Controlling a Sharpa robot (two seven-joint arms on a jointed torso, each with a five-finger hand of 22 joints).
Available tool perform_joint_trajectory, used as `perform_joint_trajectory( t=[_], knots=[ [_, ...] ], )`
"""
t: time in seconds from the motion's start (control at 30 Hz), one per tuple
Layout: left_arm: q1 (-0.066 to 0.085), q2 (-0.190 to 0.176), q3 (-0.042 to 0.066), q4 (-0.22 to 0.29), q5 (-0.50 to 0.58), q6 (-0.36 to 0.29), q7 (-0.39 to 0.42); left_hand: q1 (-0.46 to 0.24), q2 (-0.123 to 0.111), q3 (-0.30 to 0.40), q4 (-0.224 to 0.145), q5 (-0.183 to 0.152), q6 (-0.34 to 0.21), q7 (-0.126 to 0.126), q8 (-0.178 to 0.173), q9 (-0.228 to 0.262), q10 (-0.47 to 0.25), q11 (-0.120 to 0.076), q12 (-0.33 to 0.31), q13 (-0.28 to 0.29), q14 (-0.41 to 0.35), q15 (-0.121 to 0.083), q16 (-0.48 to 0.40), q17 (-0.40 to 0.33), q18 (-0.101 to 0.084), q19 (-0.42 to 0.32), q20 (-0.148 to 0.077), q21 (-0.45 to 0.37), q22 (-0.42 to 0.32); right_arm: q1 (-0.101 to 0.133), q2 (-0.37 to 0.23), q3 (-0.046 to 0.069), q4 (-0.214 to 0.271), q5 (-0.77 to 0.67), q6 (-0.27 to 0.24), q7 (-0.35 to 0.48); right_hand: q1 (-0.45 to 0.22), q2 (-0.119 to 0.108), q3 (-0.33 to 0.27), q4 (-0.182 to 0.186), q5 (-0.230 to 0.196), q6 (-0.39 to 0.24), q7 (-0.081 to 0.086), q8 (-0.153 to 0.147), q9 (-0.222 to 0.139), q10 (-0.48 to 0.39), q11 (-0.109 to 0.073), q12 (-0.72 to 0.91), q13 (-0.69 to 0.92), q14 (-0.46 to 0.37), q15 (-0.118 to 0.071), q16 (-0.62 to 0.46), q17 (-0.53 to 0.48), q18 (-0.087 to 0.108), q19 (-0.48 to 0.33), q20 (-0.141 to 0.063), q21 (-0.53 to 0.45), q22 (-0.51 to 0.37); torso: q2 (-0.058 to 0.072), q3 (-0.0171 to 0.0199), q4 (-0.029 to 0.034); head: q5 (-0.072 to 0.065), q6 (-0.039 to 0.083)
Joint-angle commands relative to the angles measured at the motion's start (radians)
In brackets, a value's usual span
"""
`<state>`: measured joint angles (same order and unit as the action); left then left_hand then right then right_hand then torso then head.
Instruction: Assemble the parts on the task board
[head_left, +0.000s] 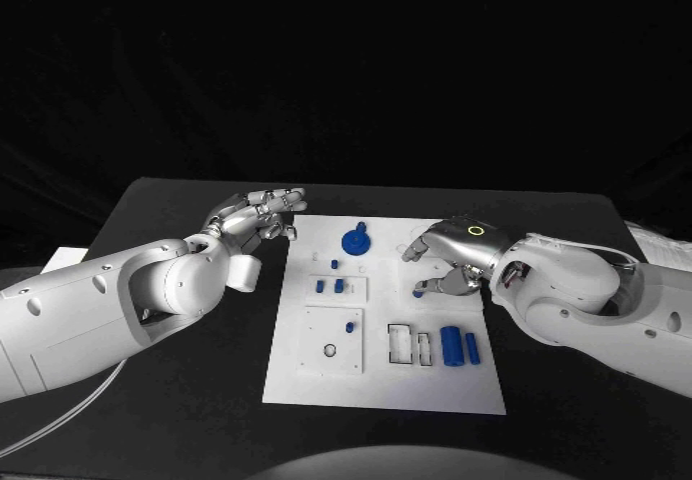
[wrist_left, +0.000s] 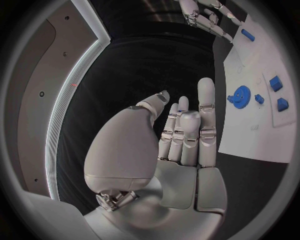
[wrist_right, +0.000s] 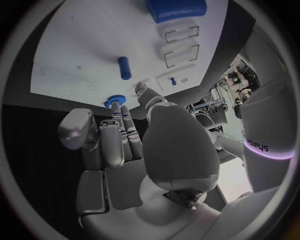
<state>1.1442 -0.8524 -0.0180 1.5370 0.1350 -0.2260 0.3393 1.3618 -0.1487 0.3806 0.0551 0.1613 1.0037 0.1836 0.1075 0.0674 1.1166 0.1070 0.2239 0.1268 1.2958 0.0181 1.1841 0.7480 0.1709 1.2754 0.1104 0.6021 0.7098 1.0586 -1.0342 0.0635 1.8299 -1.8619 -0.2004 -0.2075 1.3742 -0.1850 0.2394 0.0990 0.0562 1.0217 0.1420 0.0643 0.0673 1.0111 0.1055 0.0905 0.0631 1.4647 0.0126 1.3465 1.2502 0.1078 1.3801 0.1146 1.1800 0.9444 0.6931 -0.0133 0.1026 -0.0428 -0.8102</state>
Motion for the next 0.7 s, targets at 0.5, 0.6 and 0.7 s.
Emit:
perform_joint_trajectory(
  t=[0.5,0.6,0.7],
  knots=[
    [0.000,0.001,0.000,0.002,-0.006,0.019,0.002,0.005,0.010,-0.004,-0.004,-0.004,-0.007,0.001,0.006,0.001,-0.007,-0.001,0.010,0.003,-0.010,0.000,-0.004,-0.003,0.010,-0.002,0.004,-0.005,-0.002,0.000,-0.013,-0.008,-0.033,-0.014,0.113,-0.018,0.070,0.020,-0.090,0.058,0.005,-0.001,-0.031,0.000,0.000,0.040,-0.013,0.039,0.004,0.047,-0.007,-0.005,-0.006,0.009,0.008,-0.007,-0.009,-0.006,-0.001,0.0001,0.0011,0.001,-0.003],
    [0.000,0.001,0.000,0.002,-0.007,0.018,0.002,0.005,0.010,-0.004,-0.004,-0.004,-0.007,0.001,0.006,0.001,-0.007,-0.001,0.011,0.003,-0.010,0.000,-0.004,-0.003,0.010,-0.002,0.004,-0.005,-0.002,-0.004,-0.010,-0.010,-0.033,-0.012,0.124,-0.011,0.075,0.027,-0.089,0.058,0.006,0.003,-0.031,0.001,0.000,0.055,-0.017,0.046,0.004,0.047,-0.010,-0.005,-0.006,0.009,0.009,-0.010,-0.008,-0.005,0.000,-0.0007,0.0006,0.001,-0.003],
    [0.000,0.000,0.000,0.002,-0.007,0.019,0.002,0.005,0.010,-0.005,-0.004,-0.004,-0.008,0.001,0.007,0.001,-0.008,-0.001,0.011,0.003,-0.010,0.000,-0.003,-0.003,0.010,-0.002,0.004,-0.005,-0.002,-0.009,-0.004,-0.011,-0.033,-0.008,0.131,-0.002,0.088,0.042,-0.079,0.055,0.006,0.012,-0.029,0.002,0.001,0.082,-0.024,0.055,0.004,0.048,-0.016,-0.004,-0.007,0.009,0.012,-0.014,-0.007,-0.002,0.000,-0.0012,0.0007,0.002,-0.004]
  ],
)
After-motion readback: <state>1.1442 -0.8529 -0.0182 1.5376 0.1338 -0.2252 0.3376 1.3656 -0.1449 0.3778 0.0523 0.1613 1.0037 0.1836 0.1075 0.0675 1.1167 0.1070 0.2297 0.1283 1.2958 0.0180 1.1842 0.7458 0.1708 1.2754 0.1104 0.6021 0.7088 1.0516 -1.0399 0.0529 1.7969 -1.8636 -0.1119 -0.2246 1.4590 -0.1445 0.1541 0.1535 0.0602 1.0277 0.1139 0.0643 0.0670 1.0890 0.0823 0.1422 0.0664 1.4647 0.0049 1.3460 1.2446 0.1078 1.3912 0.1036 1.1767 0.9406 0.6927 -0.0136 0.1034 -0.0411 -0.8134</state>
